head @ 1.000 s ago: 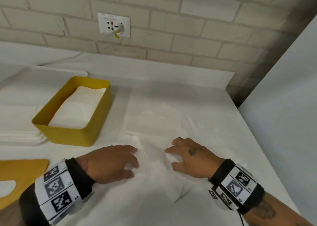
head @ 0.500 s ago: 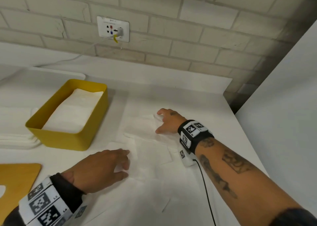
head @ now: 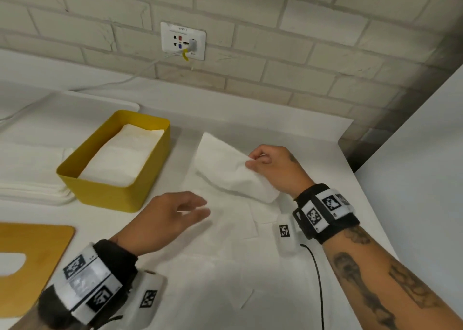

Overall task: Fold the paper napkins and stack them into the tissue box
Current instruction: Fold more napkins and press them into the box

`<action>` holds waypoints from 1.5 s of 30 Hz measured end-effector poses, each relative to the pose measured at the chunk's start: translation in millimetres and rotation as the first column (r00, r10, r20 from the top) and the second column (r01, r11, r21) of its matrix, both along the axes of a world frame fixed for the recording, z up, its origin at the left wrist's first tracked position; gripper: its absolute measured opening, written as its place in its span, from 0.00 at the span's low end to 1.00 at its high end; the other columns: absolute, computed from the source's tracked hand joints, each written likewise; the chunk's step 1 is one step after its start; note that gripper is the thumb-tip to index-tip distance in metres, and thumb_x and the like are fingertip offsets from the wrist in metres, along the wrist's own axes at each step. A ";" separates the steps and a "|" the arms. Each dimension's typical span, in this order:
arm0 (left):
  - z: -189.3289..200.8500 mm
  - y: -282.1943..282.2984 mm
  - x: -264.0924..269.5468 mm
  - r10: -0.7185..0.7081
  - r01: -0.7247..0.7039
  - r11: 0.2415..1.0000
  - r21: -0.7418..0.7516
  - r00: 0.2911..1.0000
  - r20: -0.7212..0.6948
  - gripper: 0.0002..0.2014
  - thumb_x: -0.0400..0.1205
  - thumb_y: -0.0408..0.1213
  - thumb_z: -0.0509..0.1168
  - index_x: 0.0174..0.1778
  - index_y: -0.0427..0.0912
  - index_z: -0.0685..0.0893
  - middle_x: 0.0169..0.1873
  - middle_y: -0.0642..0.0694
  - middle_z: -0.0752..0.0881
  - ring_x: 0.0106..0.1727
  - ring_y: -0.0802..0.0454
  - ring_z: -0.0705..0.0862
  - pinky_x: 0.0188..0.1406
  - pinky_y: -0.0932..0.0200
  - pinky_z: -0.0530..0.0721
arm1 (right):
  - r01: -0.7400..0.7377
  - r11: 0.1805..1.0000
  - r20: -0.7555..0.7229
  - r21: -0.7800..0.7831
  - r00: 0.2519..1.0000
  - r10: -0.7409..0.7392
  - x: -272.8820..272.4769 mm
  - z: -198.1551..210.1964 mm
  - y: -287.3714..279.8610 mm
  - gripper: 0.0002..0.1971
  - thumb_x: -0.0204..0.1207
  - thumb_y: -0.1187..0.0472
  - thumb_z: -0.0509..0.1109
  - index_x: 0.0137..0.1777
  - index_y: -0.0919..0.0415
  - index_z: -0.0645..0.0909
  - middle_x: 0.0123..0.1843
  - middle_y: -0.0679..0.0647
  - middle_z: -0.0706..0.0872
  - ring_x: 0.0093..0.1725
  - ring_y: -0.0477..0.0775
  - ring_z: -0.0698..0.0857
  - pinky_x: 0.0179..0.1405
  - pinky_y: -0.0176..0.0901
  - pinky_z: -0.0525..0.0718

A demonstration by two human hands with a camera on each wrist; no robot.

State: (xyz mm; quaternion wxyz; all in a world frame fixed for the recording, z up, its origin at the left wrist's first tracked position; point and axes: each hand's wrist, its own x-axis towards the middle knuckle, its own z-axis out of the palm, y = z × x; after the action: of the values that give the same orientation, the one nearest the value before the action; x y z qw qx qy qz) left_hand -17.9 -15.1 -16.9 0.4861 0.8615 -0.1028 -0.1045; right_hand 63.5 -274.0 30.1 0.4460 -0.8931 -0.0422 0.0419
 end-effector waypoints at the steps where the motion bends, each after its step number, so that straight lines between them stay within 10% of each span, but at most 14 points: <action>1: 2.9 -5.4 1.1 0.048 -0.058 0.989 -0.134 0.996 -0.072 0.21 0.75 0.63 0.73 0.58 0.55 0.91 0.54 0.64 0.92 0.58 0.71 0.87 0.63 0.70 0.82 | 0.016 0.993 -0.005 0.118 1.000 -0.015 -6.1 4.5 1.1 0.03 0.80 0.58 0.77 0.48 0.53 0.86 0.46 0.53 0.94 0.49 0.55 0.92 0.52 0.45 0.87; 5: 15.7 -30.8 4.0 -0.006 -0.213 0.797 -0.565 0.933 -0.360 0.31 0.78 0.67 0.70 0.67 0.46 0.88 0.61 0.50 0.92 0.64 0.54 0.89 0.74 0.48 0.81 | 0.102 0.834 -0.069 0.542 0.995 -0.077 -33.6 9.8 15.9 0.03 0.81 0.65 0.75 0.51 0.58 0.85 0.48 0.58 0.94 0.46 0.57 0.92 0.49 0.52 0.89; 10: 21.2 -41.0 4.5 -0.184 -0.287 0.502 -0.816 0.887 -0.425 0.27 0.90 0.52 0.57 0.79 0.39 0.77 0.73 0.38 0.84 0.76 0.40 0.82 0.77 0.39 0.75 | 0.242 0.727 -0.232 0.643 0.966 -0.116 -70.7 -22.0 41.9 0.05 0.80 0.67 0.74 0.54 0.61 0.84 0.48 0.60 0.94 0.46 0.57 0.92 0.50 0.52 0.90; 15: 1.8 -32.3 -0.4 0.036 -0.482 0.512 -0.711 0.839 -0.543 0.16 0.89 0.38 0.62 0.70 0.36 0.84 0.62 0.33 0.90 0.60 0.36 0.91 0.56 0.41 0.90 | 0.249 0.786 -0.353 0.566 0.935 -0.042 -99.0 -56.8 52.7 0.12 0.76 0.69 0.79 0.58 0.66 0.84 0.51 0.62 0.94 0.52 0.62 0.93 0.57 0.57 0.91; 20: -6.3 -12.3 -7.2 0.066 -0.558 0.434 -0.707 0.802 -0.593 0.15 0.86 0.38 0.64 0.67 0.39 0.86 0.59 0.36 0.92 0.53 0.41 0.93 0.48 0.46 0.94 | 0.105 0.915 -0.390 0.389 0.919 0.060 -104.6 -46.7 34.2 0.08 0.77 0.68 0.78 0.53 0.68 0.85 0.39 0.59 0.92 0.34 0.55 0.90 0.34 0.43 0.88; 25: -8.7 -0.2 -12.9 0.067 -0.556 0.418 -0.718 0.807 -0.586 0.21 0.83 0.39 0.66 0.74 0.43 0.83 0.62 0.39 0.91 0.60 0.40 0.92 0.50 0.47 0.93 | 0.206 0.978 -0.253 0.043 0.949 -0.189 -68.5 -31.2 8.7 0.06 0.79 0.56 0.76 0.49 0.59 0.87 0.44 0.52 0.94 0.38 0.50 0.92 0.37 0.40 0.86; 32: -10.4 -0.2 -20.4 0.078 -0.586 0.398 -0.706 0.789 -0.610 0.18 0.85 0.36 0.65 0.72 0.43 0.84 0.61 0.39 0.92 0.55 0.42 0.93 0.45 0.49 0.94 | 0.093 0.904 -0.333 -0.417 0.910 -0.247 -15.8 -65.5 18.2 0.43 0.45 0.21 0.70 0.47 0.57 0.74 0.48 0.57 0.79 0.43 0.57 0.82 0.51 0.49 0.85; 37: -11.0 5.5 -23.5 0.105 -0.624 0.376 -0.684 0.763 -0.638 0.18 0.84 0.36 0.66 0.70 0.41 0.86 0.60 0.39 0.92 0.53 0.42 0.93 0.55 0.44 0.88 | 0.076 0.886 -0.366 -0.458 0.892 -0.265 -1.1 -78.2 26.3 0.49 0.55 0.31 0.82 0.70 0.64 0.78 0.66 0.60 0.83 0.64 0.62 0.84 0.64 0.55 0.86; 45: -13.9 6.1 -23.6 0.126 -0.652 0.354 -0.671 0.744 -0.656 0.24 0.77 0.38 0.70 0.70 0.40 0.86 0.61 0.37 0.91 0.53 0.41 0.93 0.55 0.43 0.87 | 0.123 0.899 -0.338 -0.420 0.898 -0.281 -1.2 -83.5 31.0 0.36 0.62 0.39 0.84 0.59 0.66 0.79 0.55 0.59 0.86 0.58 0.62 0.88 0.53 0.48 0.88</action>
State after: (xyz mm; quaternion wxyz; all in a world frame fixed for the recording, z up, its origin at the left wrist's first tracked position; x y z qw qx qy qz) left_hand -41.6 -9.0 -30.8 0.8726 0.4236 0.2057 -0.1298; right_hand 62.3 -242.9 -53.4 0.2614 -0.9364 0.1512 0.1789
